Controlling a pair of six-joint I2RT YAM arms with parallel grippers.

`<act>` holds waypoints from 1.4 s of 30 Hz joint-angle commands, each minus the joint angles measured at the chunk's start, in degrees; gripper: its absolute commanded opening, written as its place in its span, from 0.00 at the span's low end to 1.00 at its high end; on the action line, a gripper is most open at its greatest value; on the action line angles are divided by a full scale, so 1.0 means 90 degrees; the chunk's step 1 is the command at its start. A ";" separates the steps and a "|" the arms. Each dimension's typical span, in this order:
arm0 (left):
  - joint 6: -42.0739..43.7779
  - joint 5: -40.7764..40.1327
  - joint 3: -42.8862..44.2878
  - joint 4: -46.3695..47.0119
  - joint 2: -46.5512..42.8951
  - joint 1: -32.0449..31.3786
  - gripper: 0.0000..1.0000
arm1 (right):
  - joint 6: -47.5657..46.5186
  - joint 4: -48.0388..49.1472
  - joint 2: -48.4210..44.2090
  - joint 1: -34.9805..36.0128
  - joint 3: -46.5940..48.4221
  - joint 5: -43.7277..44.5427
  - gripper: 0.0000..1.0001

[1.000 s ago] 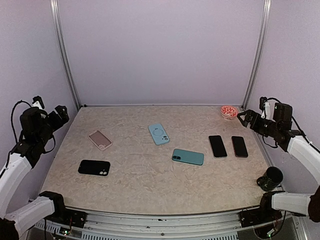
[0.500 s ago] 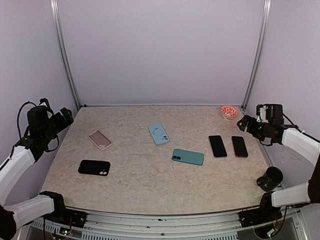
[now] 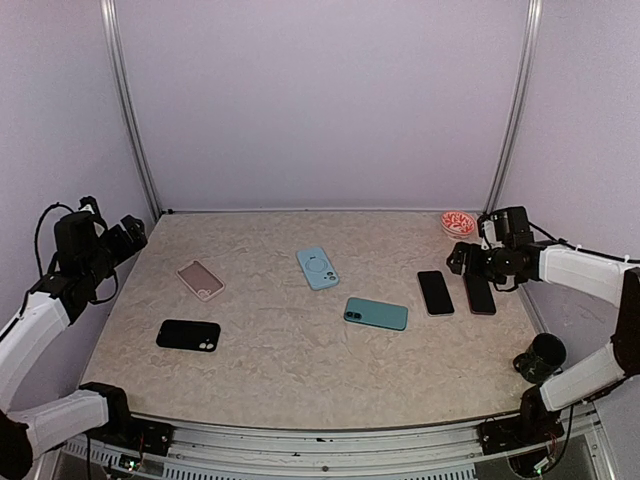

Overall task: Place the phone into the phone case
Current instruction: Pick up the phone case from the center of the board.

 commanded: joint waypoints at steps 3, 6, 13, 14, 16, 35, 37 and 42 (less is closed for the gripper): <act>-0.0026 0.0112 0.0053 0.0042 0.0003 0.0020 0.99 | -0.0340 -0.0148 0.0328 0.0292 0.0340 0.0256 0.99; -0.0026 0.0139 0.0048 0.0047 0.0017 0.0017 0.99 | -0.0430 -0.0148 0.0427 0.0410 0.0396 0.0256 0.99; -0.0035 0.0183 0.0050 0.0066 0.0082 0.0019 0.99 | -0.0597 -0.0180 0.0676 0.0726 0.0506 0.0569 0.99; -0.0036 0.0187 0.0050 0.0062 0.0092 0.0011 0.99 | -0.0602 -0.0183 0.0710 0.0763 0.0512 0.0595 0.99; -0.0031 0.0188 0.0045 0.0061 0.0096 0.0004 0.99 | -0.0613 -0.0191 0.0788 0.0837 0.0538 0.0636 0.99; -0.0036 0.0115 0.0045 0.0027 0.0076 -0.0031 0.99 | -0.0856 -0.0220 0.1271 0.1412 0.0639 0.0792 0.99; -0.0036 0.0113 0.0053 0.0017 0.0085 -0.0034 0.99 | -0.0892 -0.0264 0.1360 0.1495 0.0698 0.0843 0.99; -0.0036 0.0114 0.0055 0.0013 0.0110 -0.0041 0.99 | -0.0946 -0.0260 0.1496 0.1663 0.0788 0.0846 0.99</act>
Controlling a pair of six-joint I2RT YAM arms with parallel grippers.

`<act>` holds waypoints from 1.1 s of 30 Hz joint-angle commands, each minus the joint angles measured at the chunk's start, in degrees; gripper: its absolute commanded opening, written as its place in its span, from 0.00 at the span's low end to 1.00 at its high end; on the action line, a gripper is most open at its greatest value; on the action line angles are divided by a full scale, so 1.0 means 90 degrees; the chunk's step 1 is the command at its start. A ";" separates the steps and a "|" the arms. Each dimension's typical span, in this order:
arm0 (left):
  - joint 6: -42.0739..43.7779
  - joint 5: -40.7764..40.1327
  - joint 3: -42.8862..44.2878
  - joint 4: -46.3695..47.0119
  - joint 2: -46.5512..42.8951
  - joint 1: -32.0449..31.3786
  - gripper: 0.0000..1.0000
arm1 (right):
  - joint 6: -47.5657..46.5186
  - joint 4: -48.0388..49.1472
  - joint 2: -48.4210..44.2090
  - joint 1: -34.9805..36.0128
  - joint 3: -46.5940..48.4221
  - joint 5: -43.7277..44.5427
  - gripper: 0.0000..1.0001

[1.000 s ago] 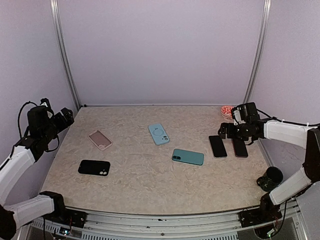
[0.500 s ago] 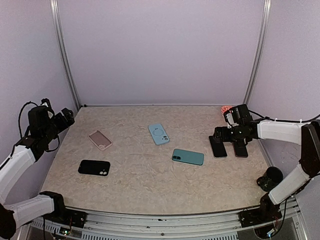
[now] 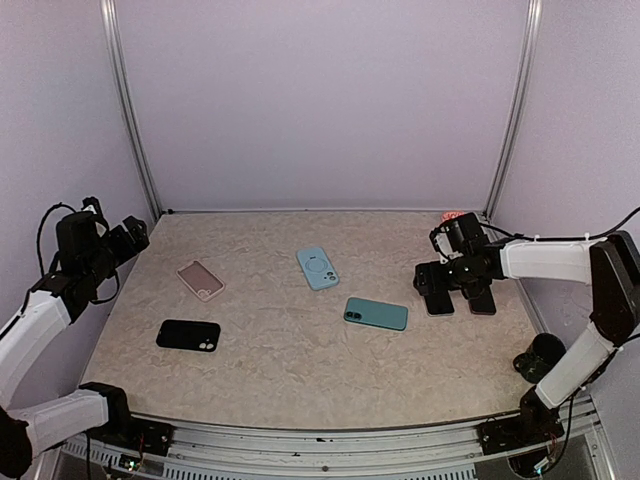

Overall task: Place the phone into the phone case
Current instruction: Pick up the phone case from the center of the board.

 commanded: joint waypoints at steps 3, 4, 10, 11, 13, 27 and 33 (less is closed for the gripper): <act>-0.0031 0.0002 0.0055 0.0012 0.0017 -0.0024 0.99 | -0.0215 -0.0054 0.0139 0.0264 0.0230 0.0033 0.99; -0.0031 0.0003 0.0055 0.0010 0.0019 -0.0024 0.99 | -0.0260 -0.0048 0.0145 0.0293 0.0244 0.0011 0.99; -0.0031 0.0021 0.0055 0.0012 0.0033 -0.0025 0.99 | -0.0484 0.0025 0.0205 0.0597 0.0430 -0.0143 0.99; -0.0031 0.0031 0.0054 0.0012 0.0033 -0.0024 0.99 | -0.0495 0.0024 0.0252 0.0669 0.0496 -0.0169 0.99; -0.0031 0.0032 0.0055 0.0012 0.0033 -0.0026 0.99 | -0.0488 -0.0013 0.0364 0.0782 0.0660 -0.0165 0.99; -0.0031 0.0013 0.0055 0.0008 0.0023 -0.0044 0.99 | -0.0499 -0.0427 0.1886 0.1821 0.2592 0.0434 0.99; -0.0031 0.0003 0.0055 0.0004 0.0023 -0.0043 0.99 | -0.0453 -0.0622 0.2708 0.2180 0.3652 0.0250 0.99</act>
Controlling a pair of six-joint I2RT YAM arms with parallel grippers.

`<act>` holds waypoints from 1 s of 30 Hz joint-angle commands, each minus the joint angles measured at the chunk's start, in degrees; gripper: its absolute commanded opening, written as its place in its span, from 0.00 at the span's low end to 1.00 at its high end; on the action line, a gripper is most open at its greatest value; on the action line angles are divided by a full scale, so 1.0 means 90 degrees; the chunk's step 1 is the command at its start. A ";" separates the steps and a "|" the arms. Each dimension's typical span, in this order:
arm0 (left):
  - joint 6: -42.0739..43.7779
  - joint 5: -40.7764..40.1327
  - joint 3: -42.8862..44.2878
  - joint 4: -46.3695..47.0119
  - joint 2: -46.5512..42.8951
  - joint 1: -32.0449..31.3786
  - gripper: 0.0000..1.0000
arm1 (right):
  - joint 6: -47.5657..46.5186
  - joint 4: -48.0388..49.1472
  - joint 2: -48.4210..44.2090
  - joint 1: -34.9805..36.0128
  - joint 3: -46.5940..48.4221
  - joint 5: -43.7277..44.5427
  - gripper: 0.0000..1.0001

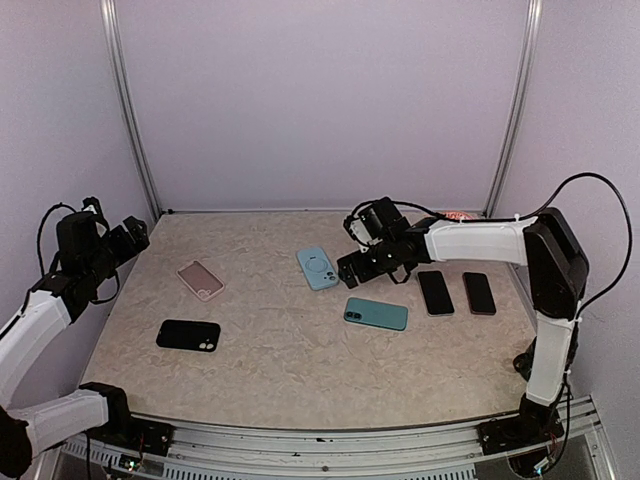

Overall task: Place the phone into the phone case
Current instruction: Pick up the phone case from the center of the board.

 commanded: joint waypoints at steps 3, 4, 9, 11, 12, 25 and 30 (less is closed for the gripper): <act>-0.0022 0.0003 0.0055 -0.0002 0.0020 -0.0033 0.99 | 0.0042 -0.0519 0.0834 0.0328 0.1246 0.0014 0.99; -0.0021 -0.0002 0.0064 0.0002 0.0028 -0.0027 0.99 | 0.0067 -0.0622 0.0987 0.0355 0.1455 0.0060 0.99; -0.0021 -0.0016 0.0064 -0.0007 0.0016 -0.0027 0.99 | 0.0171 -0.0958 0.1618 0.0440 0.2278 0.0107 0.99; -0.0021 -0.0021 0.0064 -0.0008 0.0018 -0.0026 0.99 | 0.0205 -0.0990 0.1797 0.0483 0.2449 0.0051 0.99; -0.0021 -0.0027 0.0065 -0.0007 0.0020 -0.0027 0.99 | 0.0217 -0.1004 0.1868 0.0503 0.2522 0.0033 0.99; -0.0021 -0.0016 0.0065 -0.0007 0.0021 -0.0026 0.99 | 0.0294 -0.1030 0.2281 0.0645 0.2696 0.0158 0.99; -0.0021 -0.0026 0.0065 -0.0007 0.0030 -0.0031 0.99 | 0.0359 -0.1062 0.2474 0.0648 0.2807 0.0360 0.99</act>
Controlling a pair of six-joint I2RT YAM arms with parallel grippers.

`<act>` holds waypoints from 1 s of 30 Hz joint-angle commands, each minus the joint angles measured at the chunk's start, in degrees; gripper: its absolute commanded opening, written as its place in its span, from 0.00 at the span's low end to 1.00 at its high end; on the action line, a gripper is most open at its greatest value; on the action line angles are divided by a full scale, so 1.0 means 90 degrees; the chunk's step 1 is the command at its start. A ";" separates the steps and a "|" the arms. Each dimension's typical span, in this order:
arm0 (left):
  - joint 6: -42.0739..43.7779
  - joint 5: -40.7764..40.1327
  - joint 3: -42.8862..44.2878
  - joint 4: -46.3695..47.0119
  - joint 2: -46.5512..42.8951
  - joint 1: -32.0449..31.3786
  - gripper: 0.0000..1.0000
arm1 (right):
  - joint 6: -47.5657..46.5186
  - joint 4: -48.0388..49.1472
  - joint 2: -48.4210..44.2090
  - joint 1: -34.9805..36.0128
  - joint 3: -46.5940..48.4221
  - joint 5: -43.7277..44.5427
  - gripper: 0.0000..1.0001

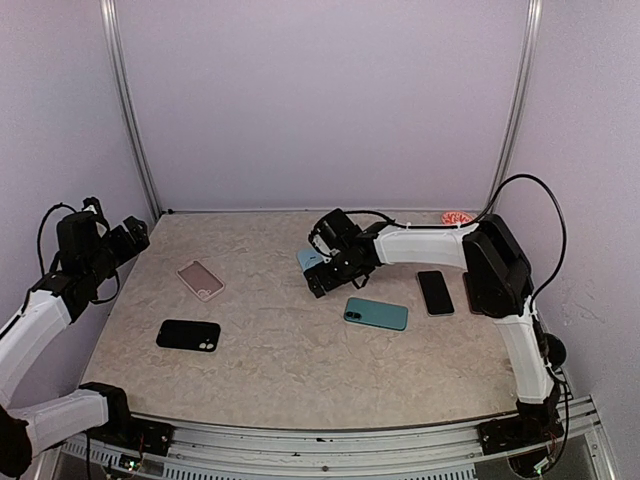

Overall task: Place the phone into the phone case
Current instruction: Pick up the phone case from the center of the board.

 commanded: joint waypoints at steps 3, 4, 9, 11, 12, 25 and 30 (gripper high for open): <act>-0.0022 -0.0024 0.0055 -0.0008 0.0015 -0.0024 0.99 | 0.0144 -0.0058 0.0332 0.0050 0.0307 0.0248 0.99; -0.0031 -0.0025 0.0064 -0.0007 0.0023 -0.0024 0.99 | 0.0158 -0.0045 0.0361 0.0050 0.0331 0.0244 0.99; -0.0028 -0.0019 0.0065 -0.0007 0.0063 -0.0024 0.99 | 0.0313 -0.0073 0.0520 0.0050 0.0502 0.0344 0.99; -0.0022 -0.0029 0.0065 -0.0008 0.0070 -0.0024 0.99 | 0.0357 -0.0072 0.0569 0.0050 0.0544 0.0351 0.99; -0.0021 -0.0032 0.0065 -0.0002 0.0074 -0.0024 0.99 | 0.0383 -0.0066 0.0596 0.0045 0.0559 0.0336 0.99; -0.0021 -0.0053 0.0065 -0.0010 0.0104 -0.0024 0.99 | 0.0873 0.0132 0.0778 -0.0026 0.0556 0.0283 0.99; -0.0021 -0.0053 0.0066 -0.0007 0.0089 -0.0024 0.99 | 0.0985 0.0252 0.0801 -0.0066 0.0514 0.0211 0.99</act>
